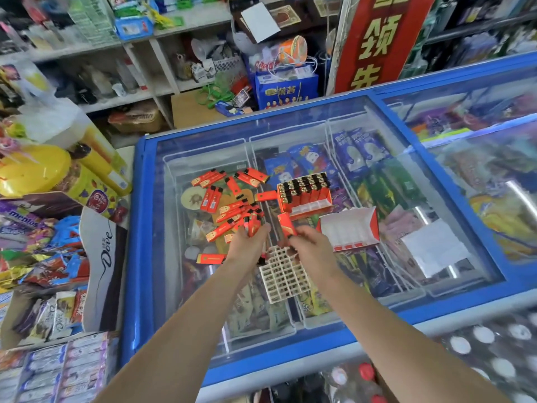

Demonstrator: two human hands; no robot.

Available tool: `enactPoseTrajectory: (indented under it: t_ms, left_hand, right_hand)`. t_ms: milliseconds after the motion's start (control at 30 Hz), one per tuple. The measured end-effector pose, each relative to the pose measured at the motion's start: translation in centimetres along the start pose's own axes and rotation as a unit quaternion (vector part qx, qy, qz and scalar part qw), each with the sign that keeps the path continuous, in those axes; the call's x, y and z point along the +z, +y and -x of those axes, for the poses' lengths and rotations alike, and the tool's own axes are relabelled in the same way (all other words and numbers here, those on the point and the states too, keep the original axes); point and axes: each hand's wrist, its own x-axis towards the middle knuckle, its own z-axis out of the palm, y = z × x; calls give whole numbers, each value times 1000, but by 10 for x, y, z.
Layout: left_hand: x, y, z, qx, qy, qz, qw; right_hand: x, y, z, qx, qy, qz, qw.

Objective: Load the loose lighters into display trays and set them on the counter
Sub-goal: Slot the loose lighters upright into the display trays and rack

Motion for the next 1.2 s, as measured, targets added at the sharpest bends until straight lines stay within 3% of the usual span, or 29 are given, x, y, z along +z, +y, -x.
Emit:
enactPoseTrajectory:
  t_ms: [367, 800, 1000, 1100, 1200]
  left_hand:
    - [50, 57, -22, 88, -13, -53, 995]
    - [63, 83, -42, 104, -16, -70, 992]
    - [57, 87, -47, 80, -46, -47, 995]
    - [51, 83, -51, 92, -62, -88, 990]
    - [44, 78, -59, 94, -28, -130, 987]
  right_hand:
    - [-68, -41, -36, -17, -61, -96, 993]
    - [-97, -58, -67, -51, -135, -19, 989]
    - [-93, -52, -83, -43, -70, -48, 995]
    - [-94, -51, -89, -58, -49, -37, 996]
    - [-95, -56, -94, -123, 3, 66, 990]
